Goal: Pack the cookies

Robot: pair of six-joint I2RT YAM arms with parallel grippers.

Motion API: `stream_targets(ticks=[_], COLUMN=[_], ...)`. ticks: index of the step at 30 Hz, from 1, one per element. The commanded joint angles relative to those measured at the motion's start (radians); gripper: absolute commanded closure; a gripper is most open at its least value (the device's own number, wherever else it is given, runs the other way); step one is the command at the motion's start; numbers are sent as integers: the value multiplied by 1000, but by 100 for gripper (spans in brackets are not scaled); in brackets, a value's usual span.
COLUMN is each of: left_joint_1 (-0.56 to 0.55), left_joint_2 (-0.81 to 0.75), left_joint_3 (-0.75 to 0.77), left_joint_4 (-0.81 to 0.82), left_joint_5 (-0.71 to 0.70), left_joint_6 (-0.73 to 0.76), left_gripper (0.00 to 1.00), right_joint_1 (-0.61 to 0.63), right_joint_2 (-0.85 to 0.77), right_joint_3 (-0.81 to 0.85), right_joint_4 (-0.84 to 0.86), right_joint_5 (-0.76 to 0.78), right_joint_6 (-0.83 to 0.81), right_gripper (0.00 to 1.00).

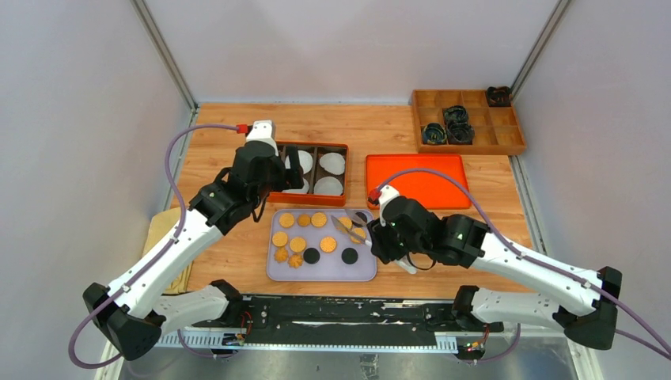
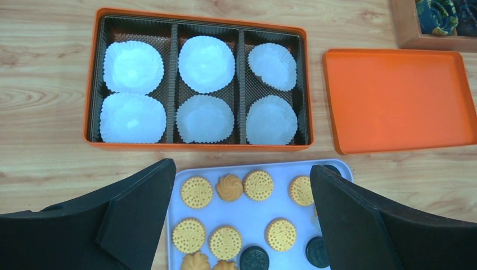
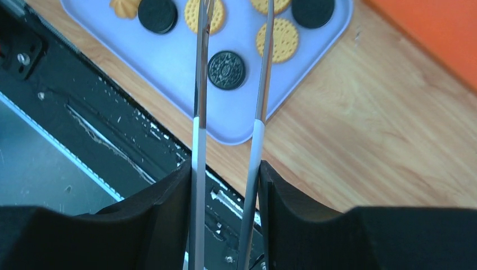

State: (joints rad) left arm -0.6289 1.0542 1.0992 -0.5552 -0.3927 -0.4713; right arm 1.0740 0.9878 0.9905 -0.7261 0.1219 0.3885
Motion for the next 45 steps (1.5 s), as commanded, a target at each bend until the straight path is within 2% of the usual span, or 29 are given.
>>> stream_targets(ticks=[1, 10, 17, 29, 45], left_joint_1=[1, 1, 1, 1, 1], left_joint_2=[-12, -66, -86, -78, -78], left_joint_3=[-22, -57, -67, -73, -85], left_joint_4=[11, 19, 5, 1, 1], left_joint_5=[16, -9, -35, -44, -43], left_joint_6=[-4, 16, 26, 30, 31], left_gripper=[4, 2, 1, 1, 1], right_joint_1=[64, 98, 99, 98, 95], right_joint_2=[33, 216, 299, 346, 493], right_joint_3=[-41, -9, 33, 114, 157], right_joint_4=[17, 104, 128, 146, 159], right_joint_5=[-4, -8, 39, 84, 121], right_joint_6=[66, 44, 12, -1, -11], right_gripper=[53, 53, 52, 51, 51])
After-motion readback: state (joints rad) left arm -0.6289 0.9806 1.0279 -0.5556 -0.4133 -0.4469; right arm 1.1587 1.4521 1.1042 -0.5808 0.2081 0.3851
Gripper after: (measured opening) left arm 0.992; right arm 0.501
